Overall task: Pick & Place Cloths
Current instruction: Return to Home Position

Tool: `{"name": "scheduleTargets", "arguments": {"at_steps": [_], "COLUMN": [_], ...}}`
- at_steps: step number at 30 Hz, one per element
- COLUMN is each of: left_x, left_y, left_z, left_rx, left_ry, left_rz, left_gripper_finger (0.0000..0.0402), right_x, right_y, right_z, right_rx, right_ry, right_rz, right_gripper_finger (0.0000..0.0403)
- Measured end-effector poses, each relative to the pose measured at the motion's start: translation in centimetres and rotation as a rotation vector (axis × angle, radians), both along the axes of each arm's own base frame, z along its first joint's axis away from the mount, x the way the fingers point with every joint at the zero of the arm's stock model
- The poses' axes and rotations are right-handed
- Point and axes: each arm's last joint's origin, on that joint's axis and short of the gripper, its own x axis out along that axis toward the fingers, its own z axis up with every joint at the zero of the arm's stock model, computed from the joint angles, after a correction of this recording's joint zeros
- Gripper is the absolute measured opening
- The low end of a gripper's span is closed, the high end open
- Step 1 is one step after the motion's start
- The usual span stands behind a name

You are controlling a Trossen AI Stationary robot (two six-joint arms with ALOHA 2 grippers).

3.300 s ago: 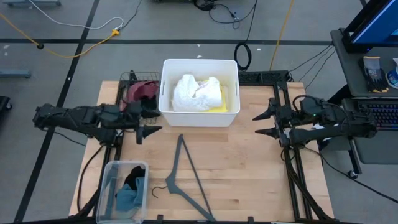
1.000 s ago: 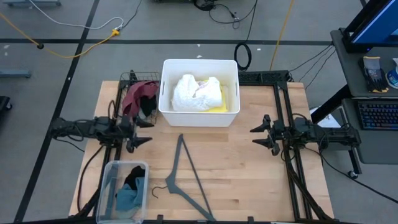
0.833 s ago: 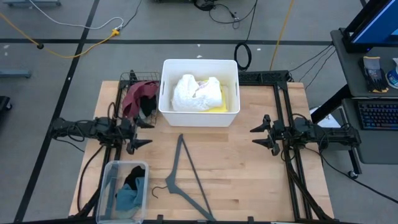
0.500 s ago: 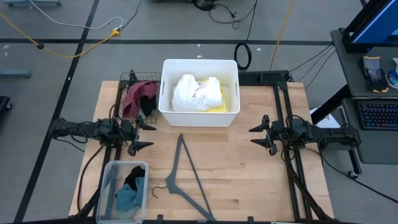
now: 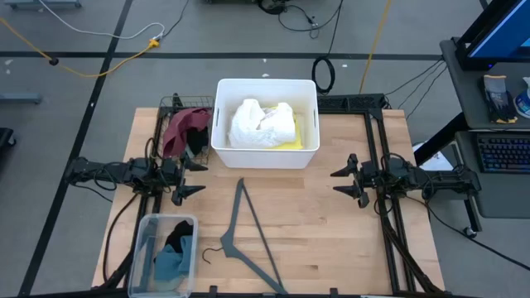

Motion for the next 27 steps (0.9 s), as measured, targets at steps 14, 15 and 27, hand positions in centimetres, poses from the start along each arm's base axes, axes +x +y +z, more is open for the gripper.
{"name": "scheduleTargets", "arguments": {"at_steps": [14,15,27], "left_x": [0.0,0.0,0.0], "left_y": [0.0,0.0,0.0], "left_z": [0.02,0.02,0.03], "left_rx": [-0.001,-0.001,-0.002], "left_ry": [-0.003,-0.003,-0.004], "left_rz": [0.0,0.0,0.0], "left_gripper_finger": [0.0324,0.0324,0.0324], "right_x": [-0.02,-0.02,-0.02], "right_y": [0.02,0.02,0.01], "right_z": [0.89,0.89,0.93], "right_rx": [0.001,0.001,0.001], "right_ry": [-0.093,-0.093,-0.097], "right_rz": [0.006,0.006,0.004], "right_gripper_finger": [0.0224,0.0224,0.0224]}}
